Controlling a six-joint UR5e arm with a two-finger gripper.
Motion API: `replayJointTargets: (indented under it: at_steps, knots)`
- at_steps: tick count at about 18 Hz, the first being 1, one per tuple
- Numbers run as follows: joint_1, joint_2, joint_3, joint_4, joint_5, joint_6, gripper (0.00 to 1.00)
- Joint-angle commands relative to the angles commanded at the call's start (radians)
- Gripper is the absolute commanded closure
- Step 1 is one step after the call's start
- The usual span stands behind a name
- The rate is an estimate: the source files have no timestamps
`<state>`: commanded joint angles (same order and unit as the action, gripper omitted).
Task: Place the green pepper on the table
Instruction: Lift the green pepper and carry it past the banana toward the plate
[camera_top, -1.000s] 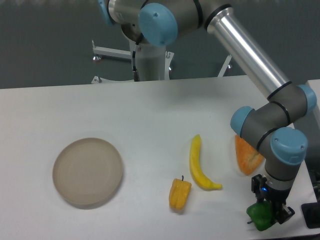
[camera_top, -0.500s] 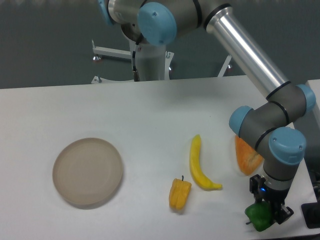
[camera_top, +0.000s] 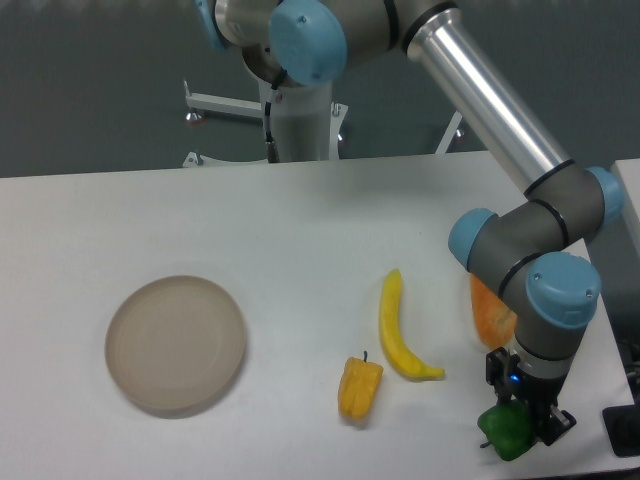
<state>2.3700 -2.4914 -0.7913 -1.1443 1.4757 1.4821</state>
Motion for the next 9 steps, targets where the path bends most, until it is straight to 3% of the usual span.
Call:
replayJointTargets:
  at_steps: [7, 9]
  knots:
    - [-0.025, 0.221, -0.285, 0.002, 0.0, -0.144, 0.7]
    - [-0.028, 0.314, -0.406, 0.003, -0.002, -0.157, 0.7]
